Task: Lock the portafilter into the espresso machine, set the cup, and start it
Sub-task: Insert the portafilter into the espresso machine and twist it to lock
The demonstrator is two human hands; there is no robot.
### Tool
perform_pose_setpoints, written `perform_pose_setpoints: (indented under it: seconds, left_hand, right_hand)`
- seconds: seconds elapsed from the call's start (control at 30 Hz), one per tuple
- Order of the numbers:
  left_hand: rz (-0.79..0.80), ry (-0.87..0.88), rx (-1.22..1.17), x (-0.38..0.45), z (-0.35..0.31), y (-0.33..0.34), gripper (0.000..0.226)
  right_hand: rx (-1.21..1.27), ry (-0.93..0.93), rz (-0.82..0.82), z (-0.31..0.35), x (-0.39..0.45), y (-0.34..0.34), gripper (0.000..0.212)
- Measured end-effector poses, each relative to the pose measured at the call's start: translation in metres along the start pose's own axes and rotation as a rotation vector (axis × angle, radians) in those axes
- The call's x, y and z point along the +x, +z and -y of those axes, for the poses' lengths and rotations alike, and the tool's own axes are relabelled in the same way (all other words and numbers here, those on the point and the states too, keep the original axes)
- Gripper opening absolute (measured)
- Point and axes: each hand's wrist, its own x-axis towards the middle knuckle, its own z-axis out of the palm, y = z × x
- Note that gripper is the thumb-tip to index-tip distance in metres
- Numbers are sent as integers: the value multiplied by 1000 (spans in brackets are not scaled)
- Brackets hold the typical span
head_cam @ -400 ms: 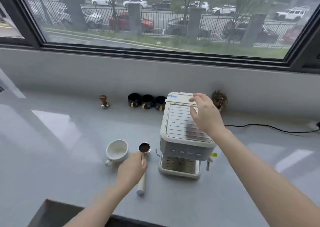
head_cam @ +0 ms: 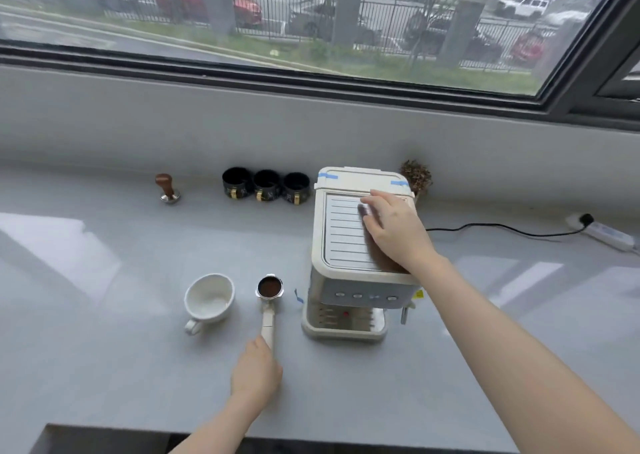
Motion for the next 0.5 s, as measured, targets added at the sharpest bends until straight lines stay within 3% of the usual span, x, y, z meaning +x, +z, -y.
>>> perform_pose_setpoints:
  seconds: [0.17,0.27,0.5]
  left_hand:
    - [3,-179,-253,5,-4,-8,25]
    - [6,-248,-445,11,-1,-11,23]
    - [-185,-143,-361,-21,9,-13,22]
  right_hand:
    - [-1,-96,32,4,0,-5,35]
    - [-59,-152,171,-4,-3,-10,41]
    - [-64,-118,252,-12,-12,-13,44]
